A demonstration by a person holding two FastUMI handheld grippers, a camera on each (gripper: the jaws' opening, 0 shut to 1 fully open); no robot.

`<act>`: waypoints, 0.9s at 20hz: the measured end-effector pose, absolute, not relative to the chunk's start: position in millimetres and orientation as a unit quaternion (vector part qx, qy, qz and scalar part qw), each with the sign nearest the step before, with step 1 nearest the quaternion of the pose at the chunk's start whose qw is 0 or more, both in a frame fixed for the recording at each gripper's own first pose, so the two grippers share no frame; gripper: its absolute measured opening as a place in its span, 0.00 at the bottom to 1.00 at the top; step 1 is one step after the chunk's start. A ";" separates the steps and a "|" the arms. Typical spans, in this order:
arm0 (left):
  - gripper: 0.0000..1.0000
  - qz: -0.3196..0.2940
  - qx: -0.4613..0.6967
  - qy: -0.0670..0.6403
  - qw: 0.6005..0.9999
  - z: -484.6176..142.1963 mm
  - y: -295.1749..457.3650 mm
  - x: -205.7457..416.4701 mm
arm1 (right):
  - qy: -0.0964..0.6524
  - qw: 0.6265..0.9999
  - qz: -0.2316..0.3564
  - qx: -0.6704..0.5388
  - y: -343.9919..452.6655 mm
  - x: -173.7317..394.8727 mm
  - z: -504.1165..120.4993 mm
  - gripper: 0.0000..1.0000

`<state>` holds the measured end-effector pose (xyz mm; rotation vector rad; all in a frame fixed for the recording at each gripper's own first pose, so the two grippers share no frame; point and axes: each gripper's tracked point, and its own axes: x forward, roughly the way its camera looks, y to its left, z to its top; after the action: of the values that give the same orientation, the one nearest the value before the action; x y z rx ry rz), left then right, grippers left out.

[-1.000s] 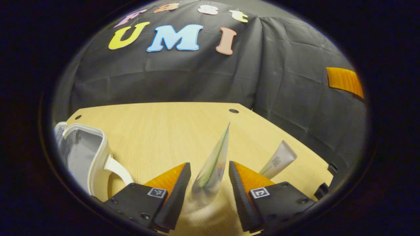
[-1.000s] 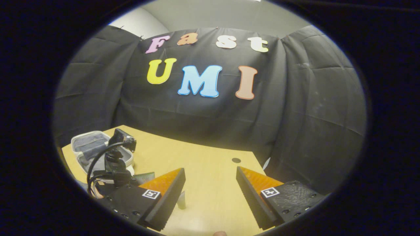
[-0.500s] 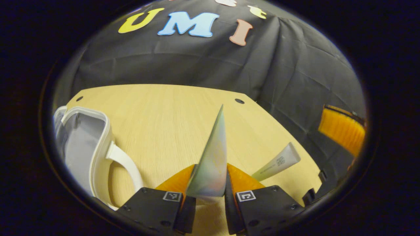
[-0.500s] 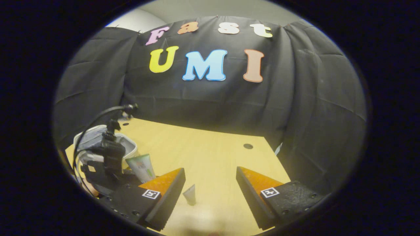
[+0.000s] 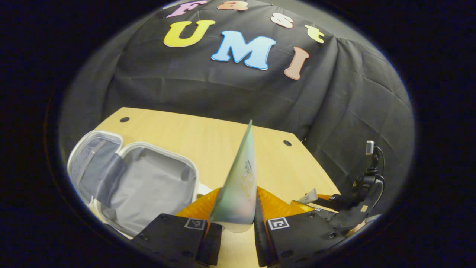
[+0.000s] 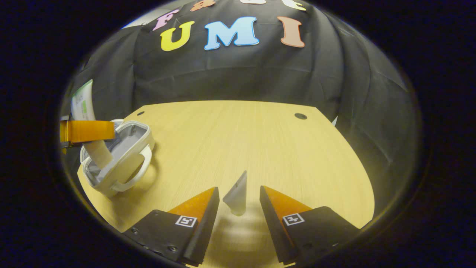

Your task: First open the suitcase, pack the skin care products into it, and then close the suitcase.

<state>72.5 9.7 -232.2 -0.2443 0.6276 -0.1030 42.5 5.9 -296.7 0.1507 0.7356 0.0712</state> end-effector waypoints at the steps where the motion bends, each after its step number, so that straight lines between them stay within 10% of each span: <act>1: 0.46 -0.039 -0.118 0.317 0.940 -236.0 28.2 65.4 | 0.360 0.930 0.030 0.072 8.4 41.0 -298.6 0.59; 4: 0.46 -0.013 -0.113 0.350 0.930 -257.1 78.9 49.1 | 0.371 0.924 0.018 0.087 16.3 35.4 -293.8 0.26; 14: 0.52 -0.007 -0.058 0.426 0.903 -311.6 176.6 58.1 | 0.327 0.930 0.087 0.143 157.8 2.4 -173.1 0.22; 18: 0.92 -0.017 -0.049 0.366 0.929 -275.6 193.0 65.3 | 0.331 0.920 0.143 0.153 227.0 2.3 -158.6 0.22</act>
<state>65.3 193.0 -275.6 -0.1008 0.7496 -0.0348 2.3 227.0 -158.6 0.3150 0.6798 0.2947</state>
